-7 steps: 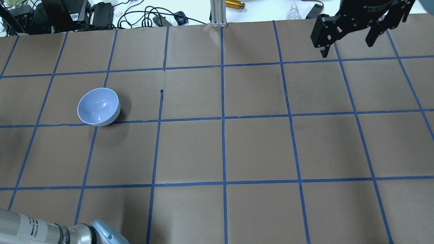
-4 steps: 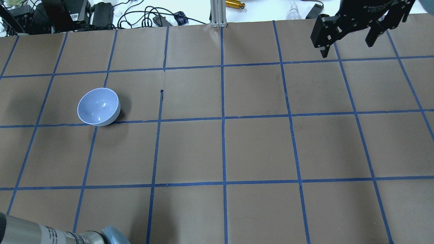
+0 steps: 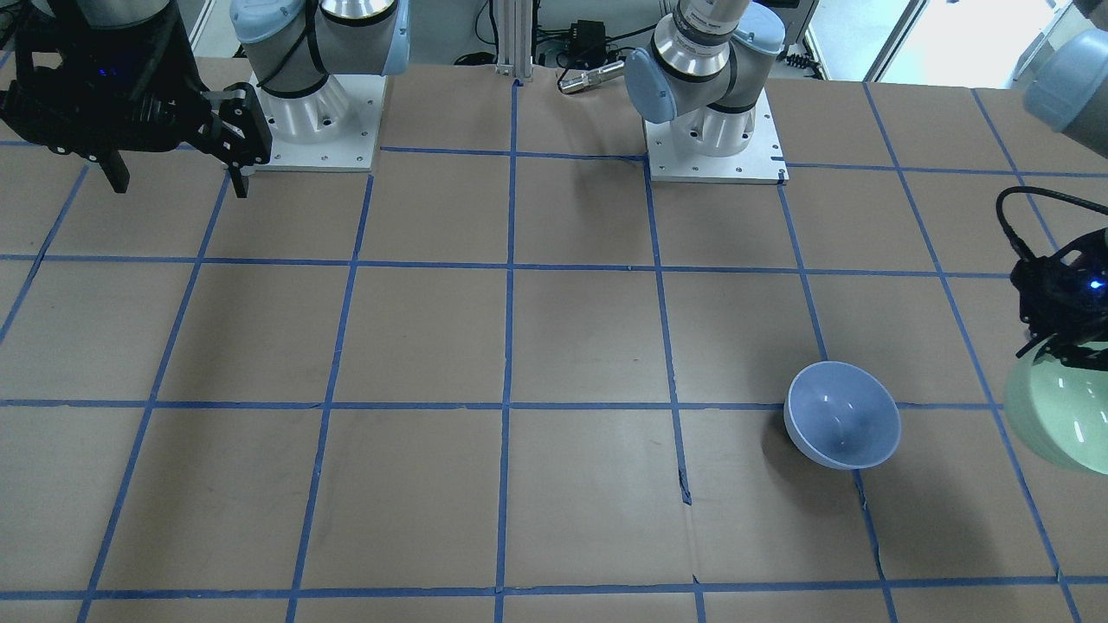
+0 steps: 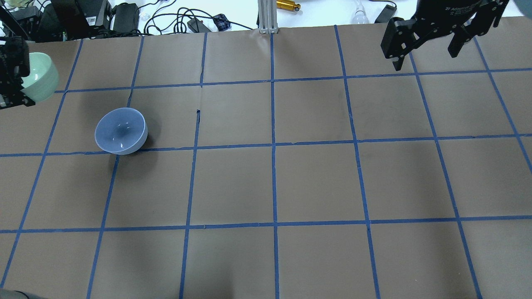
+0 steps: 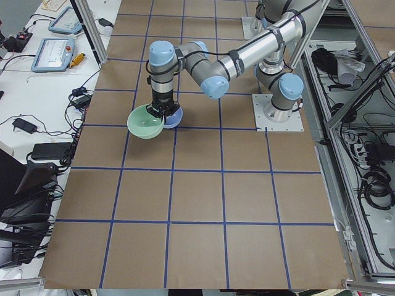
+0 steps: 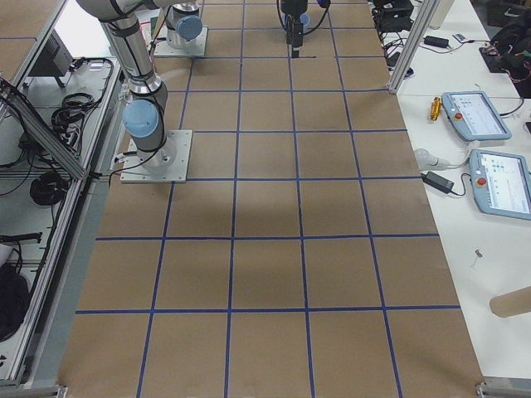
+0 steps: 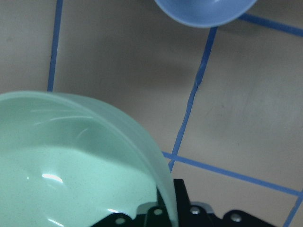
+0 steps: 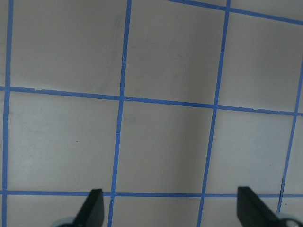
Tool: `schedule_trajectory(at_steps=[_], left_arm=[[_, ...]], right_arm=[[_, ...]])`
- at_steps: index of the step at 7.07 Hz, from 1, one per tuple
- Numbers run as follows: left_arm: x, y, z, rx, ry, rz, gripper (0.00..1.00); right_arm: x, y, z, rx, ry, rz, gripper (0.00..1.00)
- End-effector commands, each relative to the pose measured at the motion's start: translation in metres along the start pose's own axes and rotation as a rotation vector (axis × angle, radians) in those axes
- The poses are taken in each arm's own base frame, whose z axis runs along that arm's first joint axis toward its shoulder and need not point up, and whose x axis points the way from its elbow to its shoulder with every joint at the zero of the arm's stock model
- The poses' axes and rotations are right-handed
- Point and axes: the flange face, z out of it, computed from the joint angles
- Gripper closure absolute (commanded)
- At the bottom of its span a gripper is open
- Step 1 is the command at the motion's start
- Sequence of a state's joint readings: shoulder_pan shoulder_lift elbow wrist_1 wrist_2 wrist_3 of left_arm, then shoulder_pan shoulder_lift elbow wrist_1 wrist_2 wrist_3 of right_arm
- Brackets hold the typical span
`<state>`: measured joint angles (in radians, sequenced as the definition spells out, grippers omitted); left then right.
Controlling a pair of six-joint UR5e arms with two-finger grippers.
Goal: Stack green bowl on blue bowl
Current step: 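Lift the green bowl and carry it toward the light blue bowl, then lower the held green bowl into the light blue bowl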
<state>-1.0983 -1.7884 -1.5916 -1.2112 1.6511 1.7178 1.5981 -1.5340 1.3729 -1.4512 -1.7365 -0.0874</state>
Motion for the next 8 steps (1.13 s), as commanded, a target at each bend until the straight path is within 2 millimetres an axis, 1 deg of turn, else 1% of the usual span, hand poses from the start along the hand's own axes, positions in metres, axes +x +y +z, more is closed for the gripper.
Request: schedule_trajectory(at_steps=[1,2,3,4,6,8], left_arm=[[0.026,-0.088,0.012,-0.022,0.037,-0.094,1.00],[0.042,-0.122,0.025,-0.028,0.053,-0.143,1.00],[0.052,-0.136,0.036,-0.038,0.030,-0.145,1.00],[0.060,-0.135,0.051,-0.080,0.028,-0.144,1.00],[0.079,-0.137,0.078,-0.085,0.014,-0.146,1.00],[0.091,-0.137,0.093,-0.091,0.043,-0.134,1.00]], right_arm=[[0.000,0.000,0.000,0.000,0.000,0.000,0.00],[0.001,0.000,0.000,0.000,0.000,0.001,0.00],[0.001,0.000,0.000,0.000,0.000,0.001,0.00],[0.001,0.000,0.000,0.000,0.000,0.001,0.00],[0.000,0.000,0.000,0.000,0.000,0.000,0.00],[0.001,0.000,0.000,0.000,0.000,0.001,0.00]])
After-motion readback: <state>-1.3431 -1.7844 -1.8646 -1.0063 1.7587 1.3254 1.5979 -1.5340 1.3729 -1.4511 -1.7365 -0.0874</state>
